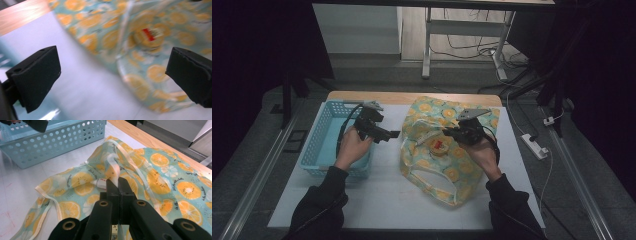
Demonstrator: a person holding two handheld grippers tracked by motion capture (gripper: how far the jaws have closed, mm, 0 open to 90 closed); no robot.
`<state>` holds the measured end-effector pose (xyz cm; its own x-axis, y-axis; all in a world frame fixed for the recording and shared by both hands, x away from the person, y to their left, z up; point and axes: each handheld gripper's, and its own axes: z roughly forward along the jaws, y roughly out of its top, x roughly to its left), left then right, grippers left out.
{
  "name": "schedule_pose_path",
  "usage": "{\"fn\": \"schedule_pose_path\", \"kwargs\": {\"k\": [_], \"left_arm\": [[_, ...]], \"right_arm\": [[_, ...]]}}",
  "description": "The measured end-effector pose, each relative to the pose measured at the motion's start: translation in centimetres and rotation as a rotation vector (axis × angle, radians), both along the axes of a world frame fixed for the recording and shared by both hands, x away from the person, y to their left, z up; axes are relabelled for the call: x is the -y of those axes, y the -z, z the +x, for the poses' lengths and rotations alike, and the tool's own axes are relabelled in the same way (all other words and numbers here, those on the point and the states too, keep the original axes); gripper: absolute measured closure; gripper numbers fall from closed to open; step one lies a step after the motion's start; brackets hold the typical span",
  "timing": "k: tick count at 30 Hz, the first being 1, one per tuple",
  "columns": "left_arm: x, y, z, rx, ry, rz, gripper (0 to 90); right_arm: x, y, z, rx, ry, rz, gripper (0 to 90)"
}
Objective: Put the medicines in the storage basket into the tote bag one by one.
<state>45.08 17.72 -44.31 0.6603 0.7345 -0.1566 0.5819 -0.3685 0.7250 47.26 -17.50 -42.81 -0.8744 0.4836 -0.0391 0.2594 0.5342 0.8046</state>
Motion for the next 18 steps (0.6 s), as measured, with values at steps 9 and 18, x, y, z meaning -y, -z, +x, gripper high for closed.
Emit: {"fn": "schedule_pose_path", "kwargs": {"k": [9,18], "left_arm": [[-4.0,0.3,0.2,0.021,-0.132,-0.010,0.0],[-6.4,1.2,2.0,-0.056,-0.223,0.011,0.0]], "right_arm": [[-0.1,0.2,0.1,-0.002,-0.002,-0.008,89.4],[-0.1,0.3,0.1,-0.004,-0.002,-0.009,89.3]]}}
